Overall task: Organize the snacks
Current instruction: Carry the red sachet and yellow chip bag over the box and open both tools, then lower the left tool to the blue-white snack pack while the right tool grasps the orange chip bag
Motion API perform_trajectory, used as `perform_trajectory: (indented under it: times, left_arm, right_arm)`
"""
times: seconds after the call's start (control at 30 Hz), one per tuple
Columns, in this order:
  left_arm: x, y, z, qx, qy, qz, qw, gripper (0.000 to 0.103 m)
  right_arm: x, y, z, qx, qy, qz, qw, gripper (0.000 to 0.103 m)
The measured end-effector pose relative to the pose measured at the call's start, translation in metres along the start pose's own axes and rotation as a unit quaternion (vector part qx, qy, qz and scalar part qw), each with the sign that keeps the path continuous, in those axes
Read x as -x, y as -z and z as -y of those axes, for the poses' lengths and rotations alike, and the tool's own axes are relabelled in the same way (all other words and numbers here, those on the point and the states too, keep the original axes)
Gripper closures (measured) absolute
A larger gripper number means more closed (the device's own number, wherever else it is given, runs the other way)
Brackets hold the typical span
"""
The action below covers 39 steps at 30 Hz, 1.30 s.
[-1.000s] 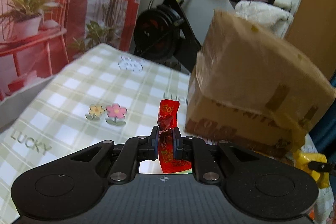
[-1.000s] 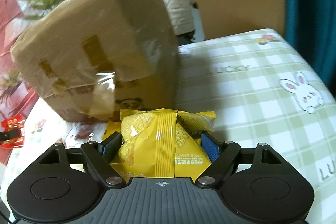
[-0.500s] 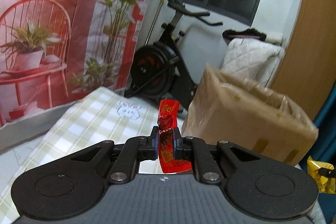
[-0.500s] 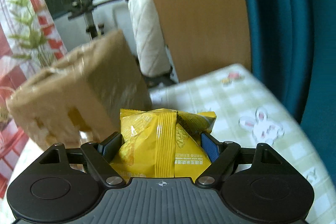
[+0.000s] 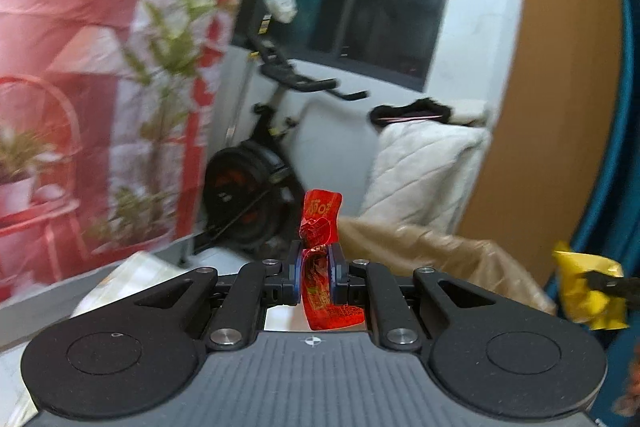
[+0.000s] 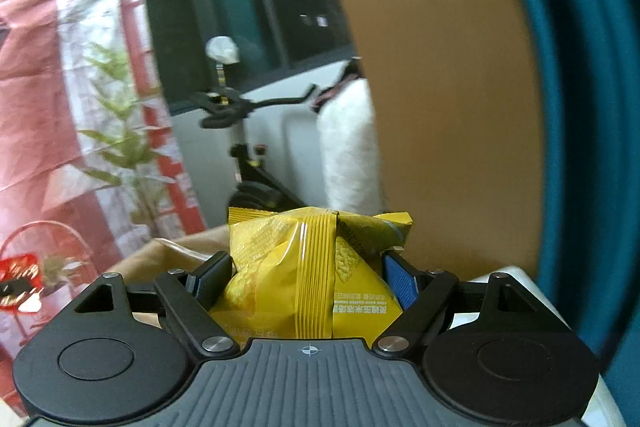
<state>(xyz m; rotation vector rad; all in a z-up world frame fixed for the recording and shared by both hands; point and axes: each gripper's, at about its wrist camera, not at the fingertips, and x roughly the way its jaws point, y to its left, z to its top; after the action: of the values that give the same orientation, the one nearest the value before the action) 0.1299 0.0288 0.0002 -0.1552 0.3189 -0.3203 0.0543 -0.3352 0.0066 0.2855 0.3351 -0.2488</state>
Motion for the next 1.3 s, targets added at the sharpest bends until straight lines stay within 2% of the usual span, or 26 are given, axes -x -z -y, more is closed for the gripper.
perform_trajectory:
  times: [0.07, 0.17, 0.3, 0.4, 0.43, 0.5, 0.57, 0.7, 0.83, 1.0, 1.17, 1.3]
  left_arm:
    - [-0.018, -0.008, 0.01, -0.003, 0.018, -0.004, 0.9998, 0.09]
    - [-0.053, -0.016, 0.028, -0.001, 0.049, -0.035, 0.9982, 0.09]
    - [-0.091, -0.013, 0.055, -0.028, 0.061, -0.058, 0.9961, 0.09]
    - [-0.118, -0.007, 0.061, -0.022, 0.084, -0.089, 0.9923, 0.087]
    - [-0.123, -0.003, 0.056, -0.021, 0.087, -0.101, 0.9909, 0.082]
    - [-0.13, 0.001, 0.052, -0.022, 0.079, -0.112, 0.9903, 0.05]
    - [-0.128, 0.005, 0.046, -0.022, 0.073, -0.108, 0.9913, 0.045]
    - [-0.113, 0.008, 0.023, -0.013, 0.07, -0.115, 0.9909, 0.045]
    - [-0.083, -0.004, -0.008, 0.005, 0.051, -0.11, 0.9926, 0.045]
    - [-0.042, -0.004, -0.044, 0.01, 0.017, -0.104, 0.9944, 0.046]
    - [-0.018, 0.016, -0.06, 0.01, 0.0, -0.117, 0.9931, 0.046]
    - [-0.005, 0.043, -0.061, 0.02, 0.006, -0.138, 0.9902, 0.046]
  right_arm:
    - [-0.015, -0.008, -0.012, 0.017, -0.018, -0.001, 1.0, 0.025]
    - [-0.037, -0.018, -0.038, 0.045, -0.032, -0.01, 0.998, 0.025]
    - [-0.07, -0.02, -0.069, 0.08, -0.031, -0.023, 0.996, 0.025]
    - [-0.09, -0.016, -0.081, 0.087, -0.024, -0.038, 0.995, 0.024]
    - [-0.097, -0.013, -0.084, 0.089, -0.021, -0.045, 0.995, 0.021]
    - [-0.106, -0.009, -0.085, 0.087, -0.013, -0.06, 0.994, 0.02]
    - [-0.108, -0.004, -0.082, 0.072, -0.01, -0.066, 0.995, 0.016]
    - [-0.092, -0.002, -0.071, 0.05, -0.026, -0.06, 0.997, 0.016]
    - [-0.067, -0.002, -0.058, 0.037, -0.036, -0.054, 0.997, 0.016]
    - [-0.045, 0.0, -0.046, 0.018, -0.051, -0.051, 0.997, 0.016]
    - [-0.028, 0.017, -0.037, 0.017, -0.045, -0.059, 0.997, 0.016]
    - [-0.019, 0.039, -0.033, 0.011, -0.042, -0.078, 0.996, 0.016]
